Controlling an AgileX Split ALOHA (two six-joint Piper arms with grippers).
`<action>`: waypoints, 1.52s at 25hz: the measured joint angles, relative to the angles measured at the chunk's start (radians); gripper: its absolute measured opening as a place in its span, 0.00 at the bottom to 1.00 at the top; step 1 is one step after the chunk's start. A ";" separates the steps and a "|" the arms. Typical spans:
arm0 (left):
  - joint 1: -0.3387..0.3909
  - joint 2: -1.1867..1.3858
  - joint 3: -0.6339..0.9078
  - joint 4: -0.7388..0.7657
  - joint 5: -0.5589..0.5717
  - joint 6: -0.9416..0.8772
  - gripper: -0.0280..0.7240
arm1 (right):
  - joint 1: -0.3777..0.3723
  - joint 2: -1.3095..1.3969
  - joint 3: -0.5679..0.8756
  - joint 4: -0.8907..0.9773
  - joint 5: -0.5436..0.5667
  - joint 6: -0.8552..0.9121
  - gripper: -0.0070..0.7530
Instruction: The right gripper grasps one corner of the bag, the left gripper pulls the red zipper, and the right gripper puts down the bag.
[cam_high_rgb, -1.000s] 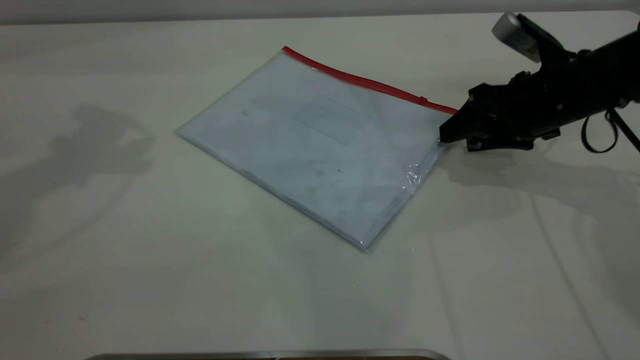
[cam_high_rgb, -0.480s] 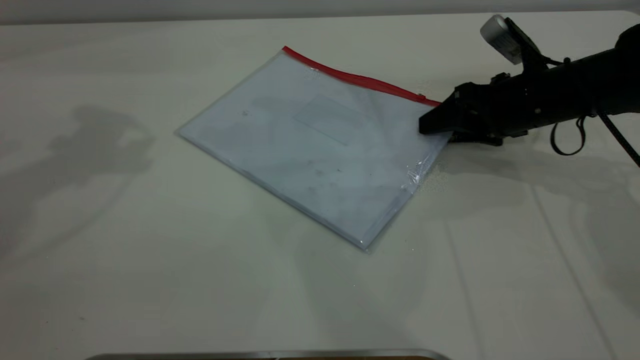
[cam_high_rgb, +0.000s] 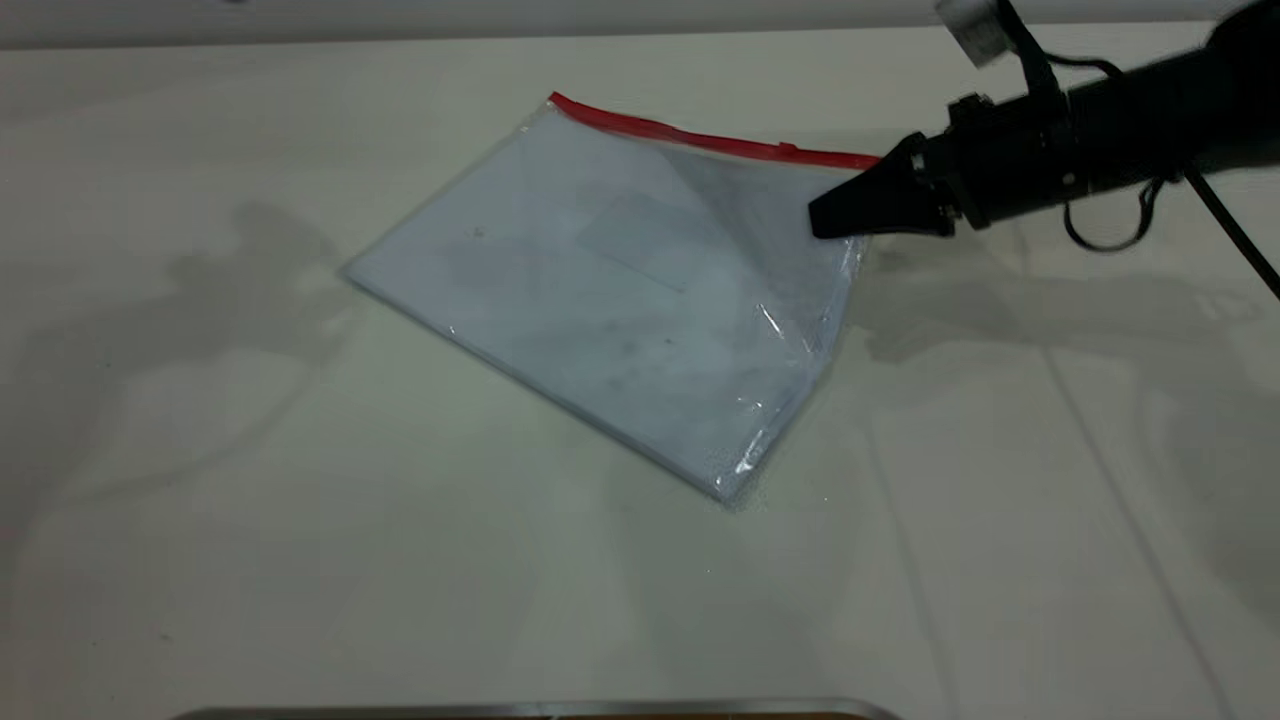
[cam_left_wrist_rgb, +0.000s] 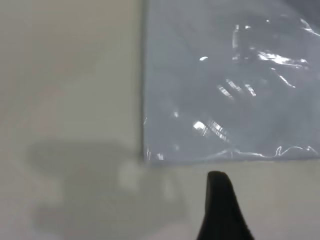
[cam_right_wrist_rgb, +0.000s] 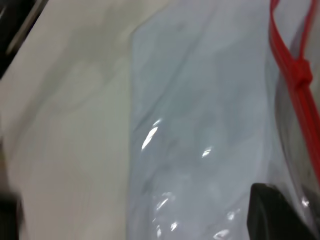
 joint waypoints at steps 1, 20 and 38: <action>-0.017 0.016 -0.013 0.000 0.001 0.036 0.75 | 0.006 0.000 -0.026 -0.054 0.020 0.013 0.05; -0.271 0.255 -0.172 -0.006 -0.015 0.442 0.75 | 0.193 0.001 -0.434 -0.568 0.090 0.331 0.05; -0.296 0.419 -0.242 -0.499 -0.111 0.868 0.75 | 0.210 0.002 -0.444 -0.582 -0.014 0.272 0.05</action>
